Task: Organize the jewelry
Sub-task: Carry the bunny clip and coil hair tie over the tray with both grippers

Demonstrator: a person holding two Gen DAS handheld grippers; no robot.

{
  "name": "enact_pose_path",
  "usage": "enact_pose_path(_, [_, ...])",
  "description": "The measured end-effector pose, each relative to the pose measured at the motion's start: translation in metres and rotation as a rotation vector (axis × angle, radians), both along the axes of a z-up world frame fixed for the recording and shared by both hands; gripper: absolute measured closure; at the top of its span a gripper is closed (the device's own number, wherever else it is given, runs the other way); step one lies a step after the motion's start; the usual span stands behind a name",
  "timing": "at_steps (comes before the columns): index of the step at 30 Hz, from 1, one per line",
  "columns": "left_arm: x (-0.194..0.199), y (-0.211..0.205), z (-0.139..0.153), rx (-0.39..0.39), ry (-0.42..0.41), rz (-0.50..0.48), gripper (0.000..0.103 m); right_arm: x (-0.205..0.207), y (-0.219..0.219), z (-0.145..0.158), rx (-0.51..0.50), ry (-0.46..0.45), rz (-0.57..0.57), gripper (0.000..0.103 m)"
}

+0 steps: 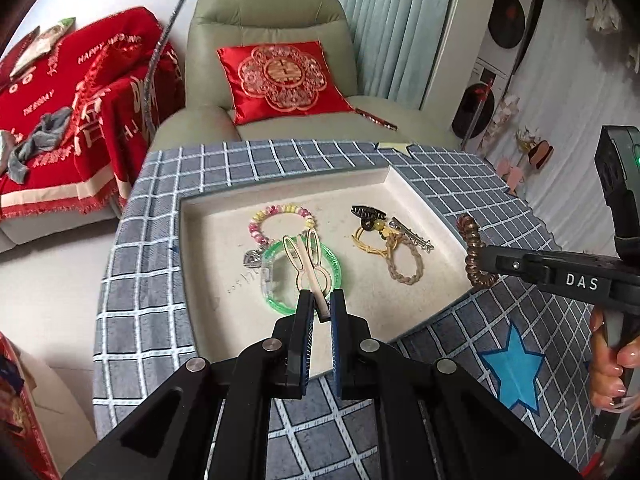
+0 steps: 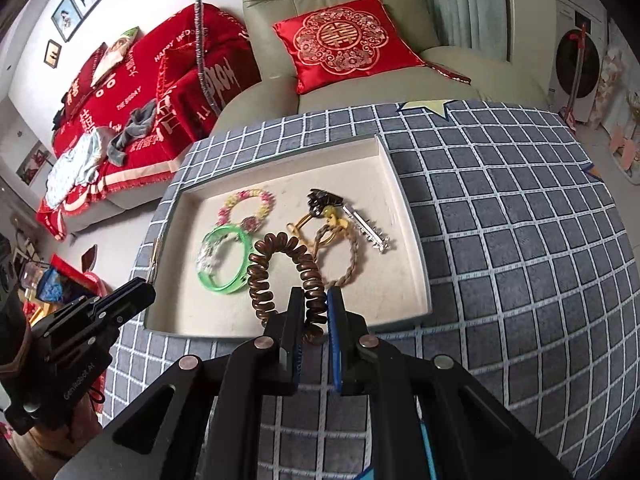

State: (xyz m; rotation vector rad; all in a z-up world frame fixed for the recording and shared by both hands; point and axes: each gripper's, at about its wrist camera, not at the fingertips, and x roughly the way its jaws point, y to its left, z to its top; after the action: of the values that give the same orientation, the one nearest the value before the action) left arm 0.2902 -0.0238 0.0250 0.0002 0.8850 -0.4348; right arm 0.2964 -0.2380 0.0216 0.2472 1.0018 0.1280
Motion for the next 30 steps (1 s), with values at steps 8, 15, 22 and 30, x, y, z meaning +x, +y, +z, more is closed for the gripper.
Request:
enact_pose_path(8, [0.008, -0.004, -0.018, 0.028, 0.047, -0.019, 0.081, 0.020, -0.006, -0.024, 0.003, 0.044, -0.018, 0.091])
enact_pose_path(15, [0.016, 0.003, -0.033, 0.052, 0.091, 0.004, 0.081, 0.032, -0.007, -0.039, 0.004, 0.070, -0.024, 0.091])
enact_pose_path(22, [0.026, 0.007, -0.044, 0.084, 0.113, 0.035, 0.081, 0.043, -0.007, -0.048, -0.007, 0.080, -0.034, 0.091])
enact_pose_path(30, [0.040, 0.006, -0.055, 0.092, 0.120, 0.068, 0.081, 0.054, -0.005, -0.057, -0.043, 0.079, -0.042, 0.091])
